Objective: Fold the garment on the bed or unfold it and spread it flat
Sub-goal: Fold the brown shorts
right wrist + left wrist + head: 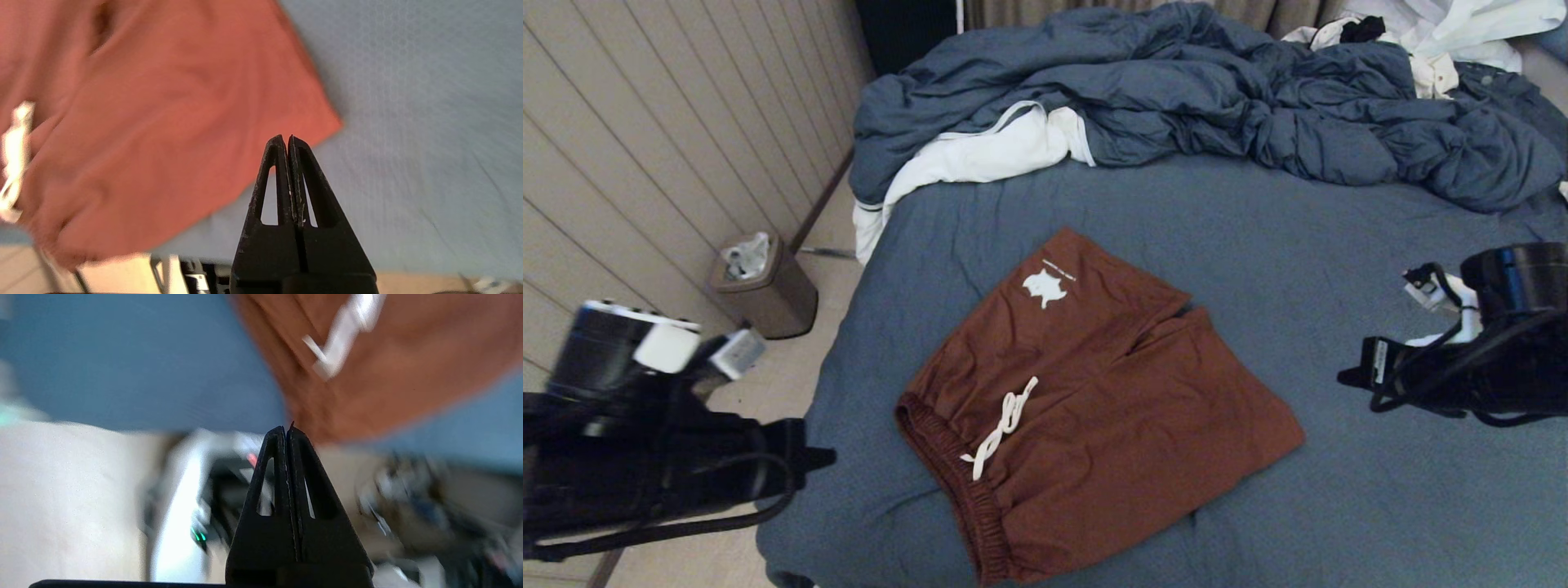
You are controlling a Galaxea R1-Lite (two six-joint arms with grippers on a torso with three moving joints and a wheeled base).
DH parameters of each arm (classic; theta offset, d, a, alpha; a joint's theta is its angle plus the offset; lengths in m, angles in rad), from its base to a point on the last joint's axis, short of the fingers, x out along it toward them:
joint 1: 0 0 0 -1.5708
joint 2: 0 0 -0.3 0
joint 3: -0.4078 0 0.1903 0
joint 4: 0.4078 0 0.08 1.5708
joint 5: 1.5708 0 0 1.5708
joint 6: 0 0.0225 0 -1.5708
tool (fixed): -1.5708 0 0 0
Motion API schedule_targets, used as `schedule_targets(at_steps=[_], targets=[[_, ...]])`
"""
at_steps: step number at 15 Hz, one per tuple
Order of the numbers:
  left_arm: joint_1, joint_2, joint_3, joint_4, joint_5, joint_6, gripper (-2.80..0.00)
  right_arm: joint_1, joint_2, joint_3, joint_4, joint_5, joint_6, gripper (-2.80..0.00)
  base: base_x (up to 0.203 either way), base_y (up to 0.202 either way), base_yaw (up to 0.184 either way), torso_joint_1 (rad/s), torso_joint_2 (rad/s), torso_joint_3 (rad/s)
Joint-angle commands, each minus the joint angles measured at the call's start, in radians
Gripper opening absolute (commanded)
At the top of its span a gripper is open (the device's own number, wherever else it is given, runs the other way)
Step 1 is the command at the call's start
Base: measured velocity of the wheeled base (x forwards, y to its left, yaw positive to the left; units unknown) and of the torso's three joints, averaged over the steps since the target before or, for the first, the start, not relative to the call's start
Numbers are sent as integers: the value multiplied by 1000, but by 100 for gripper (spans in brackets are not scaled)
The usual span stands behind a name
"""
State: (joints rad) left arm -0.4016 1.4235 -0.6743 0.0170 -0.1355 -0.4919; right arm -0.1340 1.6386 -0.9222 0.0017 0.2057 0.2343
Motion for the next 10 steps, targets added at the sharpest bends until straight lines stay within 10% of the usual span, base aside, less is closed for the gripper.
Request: schedule_targets(at_steps=[1, 10], targets=[[-185, 239, -8, -55, -3, -89, -280, -18, 200, -37, -14, 17, 2, -280, 0, 0, 0, 0, 0, 0], [-493, 511, -139, -48, 112, -415, -280, -16, 267, -89, -19, 53, 2, -280, 0, 0, 0, 0, 0, 0]])
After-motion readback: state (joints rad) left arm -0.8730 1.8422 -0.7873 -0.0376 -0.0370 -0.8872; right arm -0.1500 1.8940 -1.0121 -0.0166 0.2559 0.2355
